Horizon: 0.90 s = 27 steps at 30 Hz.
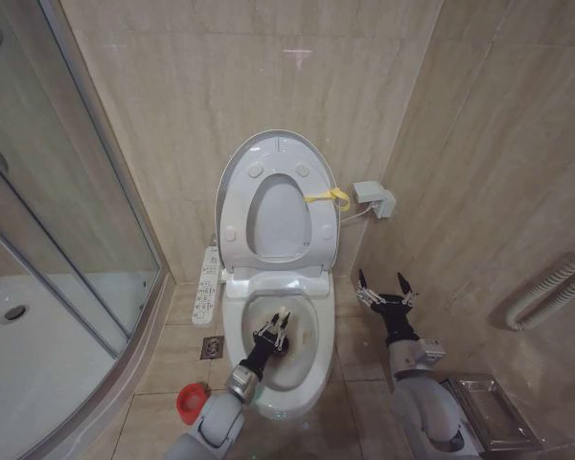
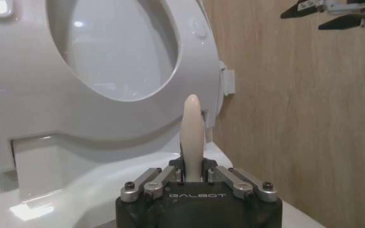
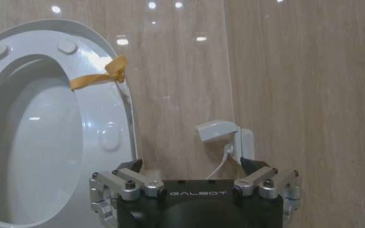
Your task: Open the toilet lid, clean the toilet bowl with a toilet brush, close the toilet lid, and flush.
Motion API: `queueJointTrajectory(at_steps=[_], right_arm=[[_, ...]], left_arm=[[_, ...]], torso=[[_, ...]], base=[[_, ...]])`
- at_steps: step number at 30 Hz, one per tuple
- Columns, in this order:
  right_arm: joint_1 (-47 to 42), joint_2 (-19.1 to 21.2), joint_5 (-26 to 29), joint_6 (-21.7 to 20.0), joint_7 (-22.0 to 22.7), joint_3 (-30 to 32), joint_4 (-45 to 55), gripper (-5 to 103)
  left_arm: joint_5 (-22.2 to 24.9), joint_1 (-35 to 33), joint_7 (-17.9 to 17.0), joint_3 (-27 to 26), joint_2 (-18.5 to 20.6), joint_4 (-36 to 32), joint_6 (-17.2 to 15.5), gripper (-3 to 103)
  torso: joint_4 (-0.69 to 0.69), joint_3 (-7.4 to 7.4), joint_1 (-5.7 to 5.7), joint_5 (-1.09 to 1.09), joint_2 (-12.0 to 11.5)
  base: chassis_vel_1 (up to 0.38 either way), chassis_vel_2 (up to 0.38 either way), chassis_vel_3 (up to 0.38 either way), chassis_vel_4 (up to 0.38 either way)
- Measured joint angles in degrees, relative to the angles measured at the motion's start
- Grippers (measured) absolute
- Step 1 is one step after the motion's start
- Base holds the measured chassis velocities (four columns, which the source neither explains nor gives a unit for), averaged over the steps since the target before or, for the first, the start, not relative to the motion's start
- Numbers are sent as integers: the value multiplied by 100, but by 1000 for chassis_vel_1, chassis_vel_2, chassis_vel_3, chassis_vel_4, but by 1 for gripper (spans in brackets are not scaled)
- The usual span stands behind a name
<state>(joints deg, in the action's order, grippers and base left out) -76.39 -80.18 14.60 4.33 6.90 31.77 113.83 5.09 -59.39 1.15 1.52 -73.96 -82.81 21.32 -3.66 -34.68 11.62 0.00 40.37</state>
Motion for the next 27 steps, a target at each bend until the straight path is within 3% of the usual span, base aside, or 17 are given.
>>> queueJointTrajectory(at_steps=[16,23,27], right_arm=[[0,0,0,0,0,0,0,100],[0,0,0,0,0,0,0,100],[0,0,0,0,0,0,0,100]], left_arm=[[62,718,-7,495,-591,97,-104,18],[-1,918,38,534,-725,872,165,18],[9,1060,39,535,-765,962,197,18]], torso=[[0,-1,0,1,0],[1,-1,1,1,0],[1,-1,0,1,0]], base=[[0,0,0,0],[0,0,0,0],[0,0,0,0]])
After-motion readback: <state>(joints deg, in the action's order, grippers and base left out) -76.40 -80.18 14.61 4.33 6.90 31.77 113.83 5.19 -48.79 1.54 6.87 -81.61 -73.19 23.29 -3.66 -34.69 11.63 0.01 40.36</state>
